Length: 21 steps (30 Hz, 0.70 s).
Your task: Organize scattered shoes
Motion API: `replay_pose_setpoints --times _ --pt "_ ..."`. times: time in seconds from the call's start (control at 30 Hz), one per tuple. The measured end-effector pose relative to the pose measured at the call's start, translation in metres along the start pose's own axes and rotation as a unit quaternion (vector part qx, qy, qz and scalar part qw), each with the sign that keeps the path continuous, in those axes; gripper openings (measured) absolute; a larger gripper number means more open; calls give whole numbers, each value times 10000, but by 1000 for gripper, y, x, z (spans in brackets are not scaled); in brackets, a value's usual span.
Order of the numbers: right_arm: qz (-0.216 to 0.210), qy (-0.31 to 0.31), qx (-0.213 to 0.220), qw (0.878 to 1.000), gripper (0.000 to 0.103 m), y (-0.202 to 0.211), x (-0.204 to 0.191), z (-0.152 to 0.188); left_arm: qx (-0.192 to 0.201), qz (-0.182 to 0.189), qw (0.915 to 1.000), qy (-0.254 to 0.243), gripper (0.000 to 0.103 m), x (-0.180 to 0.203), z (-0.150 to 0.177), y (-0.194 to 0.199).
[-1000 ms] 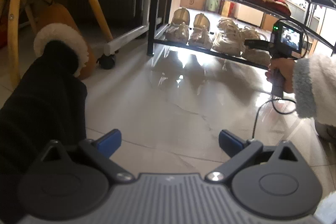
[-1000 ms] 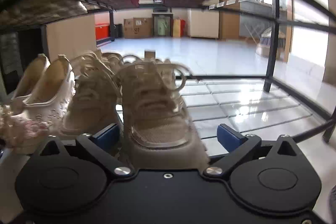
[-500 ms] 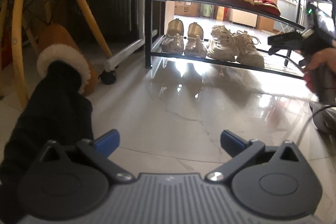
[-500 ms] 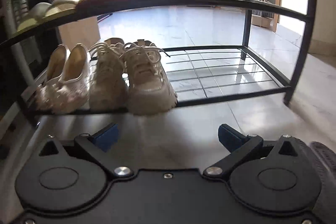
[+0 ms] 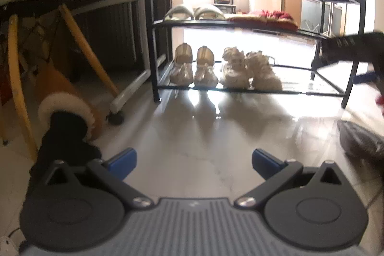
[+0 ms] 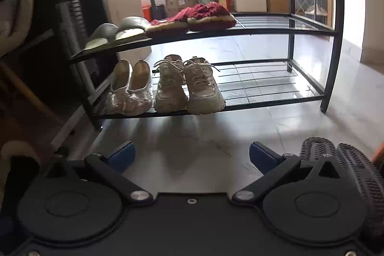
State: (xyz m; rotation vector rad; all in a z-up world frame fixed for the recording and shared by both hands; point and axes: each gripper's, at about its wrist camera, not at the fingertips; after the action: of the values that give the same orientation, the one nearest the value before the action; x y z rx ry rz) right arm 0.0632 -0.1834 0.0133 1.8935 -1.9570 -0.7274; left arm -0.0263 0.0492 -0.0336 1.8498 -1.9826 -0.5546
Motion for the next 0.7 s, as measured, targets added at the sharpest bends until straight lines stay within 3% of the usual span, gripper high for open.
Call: replay_pose_setpoints --times 0.27,0.7 --pt "-28 -205 80 9998 103 41 12 32 107 164 9997 -168 102 36 -29 11" --pt "365 -677 449 9960 103 85 47 90 -112 237 9995 -158 103 60 -32 9"
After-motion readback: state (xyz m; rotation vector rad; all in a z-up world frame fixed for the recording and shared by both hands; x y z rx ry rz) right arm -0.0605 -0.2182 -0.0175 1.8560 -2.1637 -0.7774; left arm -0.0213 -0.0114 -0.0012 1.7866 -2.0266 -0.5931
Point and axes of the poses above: each gripper's, at about its wrist camera, not at the fingertips, and y roughly against the way its jaws point, x to its right, z to its underside, and after that the axes turned 2 degrees about z, right-handed
